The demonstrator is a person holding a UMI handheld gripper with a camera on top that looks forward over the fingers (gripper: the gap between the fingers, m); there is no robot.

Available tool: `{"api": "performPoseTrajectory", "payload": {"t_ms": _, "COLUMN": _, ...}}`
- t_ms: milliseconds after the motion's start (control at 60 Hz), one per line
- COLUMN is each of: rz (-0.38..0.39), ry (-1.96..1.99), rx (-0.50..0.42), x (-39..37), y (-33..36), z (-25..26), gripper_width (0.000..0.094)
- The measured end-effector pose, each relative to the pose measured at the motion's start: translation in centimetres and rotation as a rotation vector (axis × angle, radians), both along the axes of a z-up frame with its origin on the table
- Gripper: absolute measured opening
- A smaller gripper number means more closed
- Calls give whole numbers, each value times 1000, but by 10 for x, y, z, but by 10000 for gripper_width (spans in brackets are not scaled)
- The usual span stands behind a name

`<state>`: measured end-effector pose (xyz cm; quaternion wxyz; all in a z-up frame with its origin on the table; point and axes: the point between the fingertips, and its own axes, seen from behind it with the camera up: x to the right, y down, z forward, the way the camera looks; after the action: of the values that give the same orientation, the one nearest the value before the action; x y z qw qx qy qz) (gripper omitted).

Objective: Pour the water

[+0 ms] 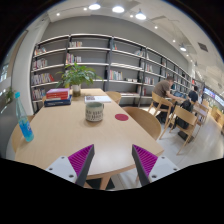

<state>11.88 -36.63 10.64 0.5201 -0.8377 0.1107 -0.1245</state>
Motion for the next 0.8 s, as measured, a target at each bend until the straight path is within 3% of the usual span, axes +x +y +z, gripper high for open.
{"api": "performPoseTrajectory", "payload": {"t_ms": 183, "rz": 111, "ry": 11, "rx": 11, "x": -72, "y": 13, "z": -17, "gripper_width": 754}}
{"api": "performPoseTrajectory", "payload": {"t_ms": 383, "rz": 325, "ry": 63, "rx": 5, "x": -203, "y": 33, "z": -35, "gripper_width": 764}}
{"api": "performPoseTrajectory", "payload": {"t_ms": 533, "rz": 438, "ry": 87, "rx": 20, "x": -289, "y": 66, "z": -39, "gripper_width": 768}}
{"api": "performPoseTrajectory", "payload": {"t_ms": 800, "rz": 499, "ry": 100, "rx": 97, "x": -368, "y": 136, "z": -11, "gripper_width": 764}}
